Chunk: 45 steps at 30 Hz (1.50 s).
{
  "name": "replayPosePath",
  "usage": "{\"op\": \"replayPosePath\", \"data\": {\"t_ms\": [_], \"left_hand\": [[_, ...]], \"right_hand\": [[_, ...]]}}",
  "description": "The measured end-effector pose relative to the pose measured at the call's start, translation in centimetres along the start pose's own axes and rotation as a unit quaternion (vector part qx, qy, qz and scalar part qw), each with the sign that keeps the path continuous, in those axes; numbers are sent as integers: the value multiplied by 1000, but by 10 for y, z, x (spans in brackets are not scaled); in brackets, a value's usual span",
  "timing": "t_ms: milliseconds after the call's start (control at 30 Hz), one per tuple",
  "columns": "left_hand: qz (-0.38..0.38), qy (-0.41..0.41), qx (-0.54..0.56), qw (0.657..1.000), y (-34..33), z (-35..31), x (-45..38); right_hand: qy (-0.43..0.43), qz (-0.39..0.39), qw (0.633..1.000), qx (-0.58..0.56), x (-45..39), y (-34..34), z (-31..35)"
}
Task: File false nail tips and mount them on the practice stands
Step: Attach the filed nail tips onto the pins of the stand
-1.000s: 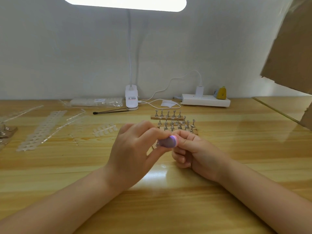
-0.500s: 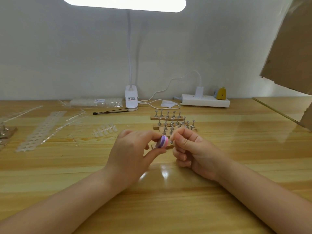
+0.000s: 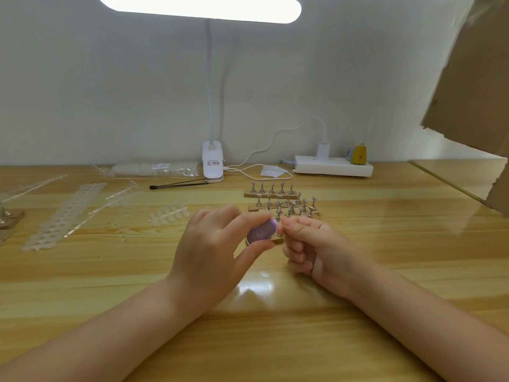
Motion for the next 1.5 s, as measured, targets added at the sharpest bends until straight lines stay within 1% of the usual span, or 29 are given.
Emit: {"op": "replayPosePath", "data": {"t_ms": [133, 200, 267, 300, 333, 433, 500, 600, 633, 733, 767, 833, 900, 967, 1100, 1233, 1300, 1367, 1433, 1500], "left_hand": [[-28, -17, 3, 999, 6, -4, 0], [-30, -54, 6, 998, 7, -12, -1], [-43, -101, -16, 994, 8, -22, -2], [-48, -112, -32, 992, 8, -23, -2], [-48, -109, -48, 992, 8, -21, -3], [-34, -68, -77, 994, 9, -6, -3], [-43, -81, -53, 994, 12, -8, -3], [-47, -143, -22, 988, 6, -28, -2], [-36, -137, -20, 990, 4, -28, -3], [2, -62, -33, 998, 5, -6, -5], [5, -48, -36, 998, 7, 0, -5], [-7, -60, -17, 998, 10, -2, -5], [-21, -100, 10, 995, 8, -18, -5], [-26, -119, 0, 993, 5, -27, -5], [-1, -57, -37, 998, 7, -2, -4], [-16, -46, 16, 999, 5, -8, -4], [0, -40, 8, 999, -2, -12, -1], [11, -10, -9, 1000, -5, -4, 2], [-5, 19, 11, 1000, -1, 5, 2], [-25, 21, 42, 999, 3, 3, -1]], "right_hand": [[-5, -14, 1000, -17, -1, 2, -1], [-7, -5, 1000, -2, -1, 1, -2], [-9, 18, 1000, 20, 0, -2, -2], [-10, 27, 999, 25, 0, -3, -3], [-14, 31, 999, 21, 0, -3, -3], [-27, 21, 999, -7, -2, 0, -4], [-25, 20, 999, -5, -2, -1, -4], [-19, 37, 999, 17, -1, -4, -5], [-20, 45, 999, 22, 0, -5, -4], [-30, 52, 998, 4, 0, -6, -3], [-30, 52, 998, 0, 0, -5, -3], [-24, 49, 999, 6, 0, -5, -4], [-16, 48, 999, 19, 0, -6, -4], [-15, 56, 998, 22, 1, -7, -3], [-24, 53, 998, -10, 1, -6, -2], [-10, 51, 999, -2, 1, -6, -1], [-7, 58, 998, -6, 1, -5, 0], [-6, 58, 998, -14, 1, -4, 0], [-4, 53, 998, -14, 1, -4, 0], [-3, 45, 999, -9, 0, -4, -1]]}}
Point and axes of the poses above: each hand's wrist, its own x-axis away from the middle knuckle, its own y-axis out of the back of the hand, z = x × y, the point moved 7 cm from there along -x, towards the middle knuckle
